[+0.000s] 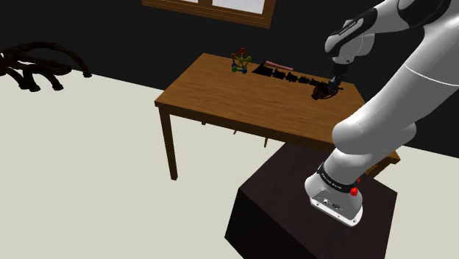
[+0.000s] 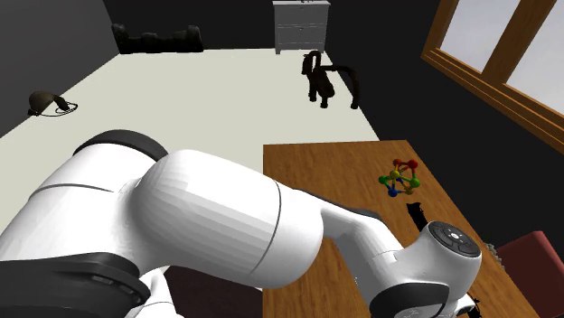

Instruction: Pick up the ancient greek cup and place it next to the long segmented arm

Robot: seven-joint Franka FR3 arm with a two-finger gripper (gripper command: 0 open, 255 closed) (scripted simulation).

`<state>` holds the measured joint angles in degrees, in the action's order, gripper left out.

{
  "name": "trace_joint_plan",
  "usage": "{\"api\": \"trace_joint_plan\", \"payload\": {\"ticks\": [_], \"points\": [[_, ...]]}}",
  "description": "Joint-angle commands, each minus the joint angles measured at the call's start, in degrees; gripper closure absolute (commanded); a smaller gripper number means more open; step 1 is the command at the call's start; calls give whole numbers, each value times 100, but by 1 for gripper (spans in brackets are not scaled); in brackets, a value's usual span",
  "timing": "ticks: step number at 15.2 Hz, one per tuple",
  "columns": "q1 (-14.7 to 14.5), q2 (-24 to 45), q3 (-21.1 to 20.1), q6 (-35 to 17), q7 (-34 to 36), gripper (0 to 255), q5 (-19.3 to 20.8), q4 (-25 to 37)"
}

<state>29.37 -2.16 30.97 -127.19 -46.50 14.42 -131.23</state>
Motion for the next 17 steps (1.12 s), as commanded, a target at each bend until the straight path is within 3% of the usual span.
{"api": "trace_joint_plan", "payload": {"ticks": [1, 3, 4, 9, 13, 17], "points": [[0, 1, 0, -5, 1, 255, 0, -1], [0, 1, 0, -5, 1, 255, 0, -1], [0, 1, 0, -5, 1, 0, -1, -1], [0, 1, 0, -4, 1, 0, -1, -1], [-73, -385, -114, 765, 93, 0, 86, 394], [-72, -385, -116, 765, 93, 0, 86, 394]]}}
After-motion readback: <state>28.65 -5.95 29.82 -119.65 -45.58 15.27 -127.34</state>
